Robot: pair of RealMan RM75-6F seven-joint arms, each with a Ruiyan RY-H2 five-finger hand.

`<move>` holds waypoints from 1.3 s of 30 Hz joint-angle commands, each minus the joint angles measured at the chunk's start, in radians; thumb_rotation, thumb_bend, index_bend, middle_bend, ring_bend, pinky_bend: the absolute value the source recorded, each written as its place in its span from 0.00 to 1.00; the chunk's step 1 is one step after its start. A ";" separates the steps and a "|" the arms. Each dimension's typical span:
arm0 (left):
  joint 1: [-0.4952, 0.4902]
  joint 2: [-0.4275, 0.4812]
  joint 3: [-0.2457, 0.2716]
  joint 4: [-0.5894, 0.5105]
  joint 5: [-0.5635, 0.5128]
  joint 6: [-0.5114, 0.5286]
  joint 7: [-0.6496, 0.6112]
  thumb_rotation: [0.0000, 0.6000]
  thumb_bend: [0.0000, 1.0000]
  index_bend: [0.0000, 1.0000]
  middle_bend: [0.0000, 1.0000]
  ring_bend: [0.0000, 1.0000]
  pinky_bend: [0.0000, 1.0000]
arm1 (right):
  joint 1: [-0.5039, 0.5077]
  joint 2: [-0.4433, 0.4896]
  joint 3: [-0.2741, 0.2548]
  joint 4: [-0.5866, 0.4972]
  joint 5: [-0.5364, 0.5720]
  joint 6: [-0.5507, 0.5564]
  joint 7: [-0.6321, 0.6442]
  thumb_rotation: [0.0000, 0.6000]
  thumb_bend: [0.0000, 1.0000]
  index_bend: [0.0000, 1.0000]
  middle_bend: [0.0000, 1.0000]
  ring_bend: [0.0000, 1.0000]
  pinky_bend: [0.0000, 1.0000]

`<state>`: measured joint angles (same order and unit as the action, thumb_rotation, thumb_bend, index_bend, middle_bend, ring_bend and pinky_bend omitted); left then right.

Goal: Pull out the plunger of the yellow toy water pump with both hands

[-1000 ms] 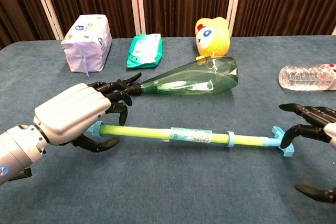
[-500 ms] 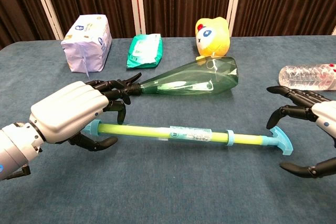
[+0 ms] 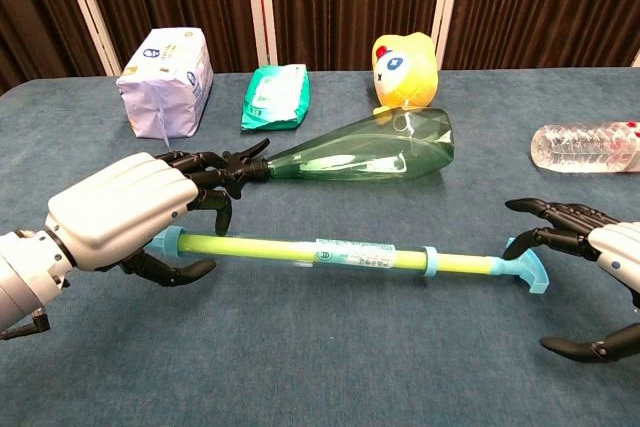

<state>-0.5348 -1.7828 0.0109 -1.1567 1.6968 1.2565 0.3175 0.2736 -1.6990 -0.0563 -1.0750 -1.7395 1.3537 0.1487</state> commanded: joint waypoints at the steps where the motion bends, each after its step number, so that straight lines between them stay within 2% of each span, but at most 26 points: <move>1: 0.000 0.002 0.004 -0.005 0.000 -0.003 -0.001 1.00 0.42 0.58 0.23 0.10 0.20 | 0.008 -0.016 -0.007 0.038 -0.010 0.009 0.023 1.00 0.25 0.27 0.02 0.00 0.00; 6: -0.001 0.005 0.005 -0.021 0.000 -0.003 -0.005 1.00 0.42 0.58 0.23 0.10 0.20 | 0.025 -0.026 -0.012 0.069 -0.026 0.018 0.060 1.00 0.32 0.27 0.02 0.00 0.00; 18: 0.001 0.014 0.019 -0.057 -0.006 -0.014 -0.047 1.00 0.42 0.58 0.23 0.10 0.20 | 0.061 -0.051 0.018 0.126 -0.012 0.039 0.159 1.00 0.33 0.27 0.02 0.00 0.00; 29: 0.002 0.018 0.019 -0.066 -0.005 -0.007 -0.056 1.00 0.42 0.58 0.24 0.10 0.20 | 0.074 -0.103 0.014 0.211 0.009 0.017 0.228 1.00 0.33 0.30 0.02 0.00 0.00; 39: 0.005 0.013 0.020 -0.051 -0.013 -0.009 -0.078 1.00 0.42 0.58 0.24 0.11 0.20 | 0.080 -0.138 0.002 0.288 0.019 0.006 0.314 1.00 0.40 0.33 0.02 0.00 0.01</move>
<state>-0.5308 -1.7701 0.0309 -1.2081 1.6850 1.2466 0.2414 0.3519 -1.8301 -0.0504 -0.8009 -1.7222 1.3635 0.4477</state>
